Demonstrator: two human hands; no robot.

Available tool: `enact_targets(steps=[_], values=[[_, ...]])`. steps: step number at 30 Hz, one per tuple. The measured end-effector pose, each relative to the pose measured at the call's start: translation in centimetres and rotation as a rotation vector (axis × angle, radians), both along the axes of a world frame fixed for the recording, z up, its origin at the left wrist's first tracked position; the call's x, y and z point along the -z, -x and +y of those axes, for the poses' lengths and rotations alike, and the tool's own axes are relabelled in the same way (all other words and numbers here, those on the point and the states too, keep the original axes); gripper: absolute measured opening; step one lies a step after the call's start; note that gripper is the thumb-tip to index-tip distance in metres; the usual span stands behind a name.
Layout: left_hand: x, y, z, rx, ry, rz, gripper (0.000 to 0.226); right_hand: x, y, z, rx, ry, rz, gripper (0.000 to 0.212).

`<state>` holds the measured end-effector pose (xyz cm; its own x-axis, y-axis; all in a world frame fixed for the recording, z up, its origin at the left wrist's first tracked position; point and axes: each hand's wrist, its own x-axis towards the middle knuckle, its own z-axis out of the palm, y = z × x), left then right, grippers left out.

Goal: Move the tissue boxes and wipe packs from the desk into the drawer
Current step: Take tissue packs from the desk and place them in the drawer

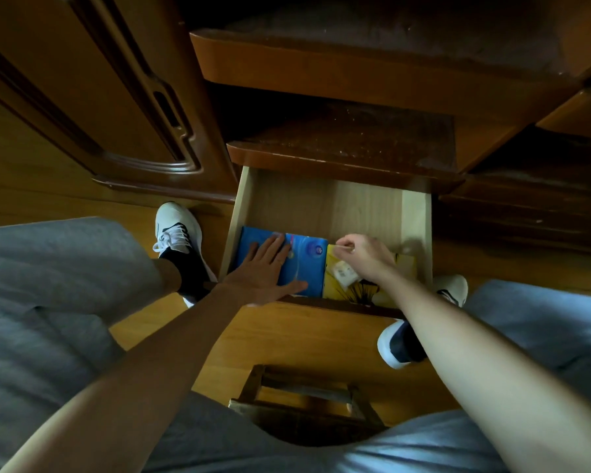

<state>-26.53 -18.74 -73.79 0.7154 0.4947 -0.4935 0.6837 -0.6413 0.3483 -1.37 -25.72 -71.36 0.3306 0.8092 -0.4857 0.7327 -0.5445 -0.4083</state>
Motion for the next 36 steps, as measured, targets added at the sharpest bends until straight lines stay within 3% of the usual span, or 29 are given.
enact_targets(steps=[4, 8, 11, 13, 16, 18, 22, 26, 29, 36], values=[[0.3, 0.0, -0.1, -0.022, 0.0, 0.012, 0.104, -0.3, -0.6, 0.1, 0.096, 0.015, 0.162, 0.021], [0.3, 0.0, 0.2, -0.094, -0.04, -0.088, 0.094, -0.8, -1.9, -0.1, 0.419, -0.063, 0.433, 0.021], [0.3, 0.1, -0.1, -0.106, -0.131, -0.123, 0.088, -0.9, -3.5, -0.1, 0.588, -0.133, 0.515, 0.015], [0.1, 0.0, -0.2, -0.121, -0.155, -0.119, 0.083, -0.9, -4.6, 0.1, 0.548, -0.127, 0.516, 0.028], [-0.7, -0.1, -0.2, -0.208, -0.235, -0.112, 0.069, -0.9, -5.2, 0.5, 0.374, -0.038, 0.326, 0.04], [-1.4, 0.1, 0.0, -0.261, -0.38, -0.139, 0.057, -0.7, -4.3, 1.5, 0.314, -0.045, 0.226, 0.043], [-2.3, 1.4, 1.2, -0.372, -0.621, -0.212, 0.05, -0.1, -0.5, 4.5, 0.314, -0.133, 0.229, 0.045], [-1.9, 3.2, 1.9, -0.631, -0.523, -0.236, 0.061, 1.1, 3.2, 8.2, 0.247, -0.109, 0.322, 0.05], [-1.4, 3.2, 1.8, -0.833, -0.43, -0.283, 0.057, 1.9, 5.5, 11.0, 0.29, -0.117, 0.384, 0.053], [-0.9, 2.9, 2.0, -0.832, -0.469, -0.259, 0.048, 4.9, 9.2, 14.7, 0.255, 0.042, 0.327, 0.044]])
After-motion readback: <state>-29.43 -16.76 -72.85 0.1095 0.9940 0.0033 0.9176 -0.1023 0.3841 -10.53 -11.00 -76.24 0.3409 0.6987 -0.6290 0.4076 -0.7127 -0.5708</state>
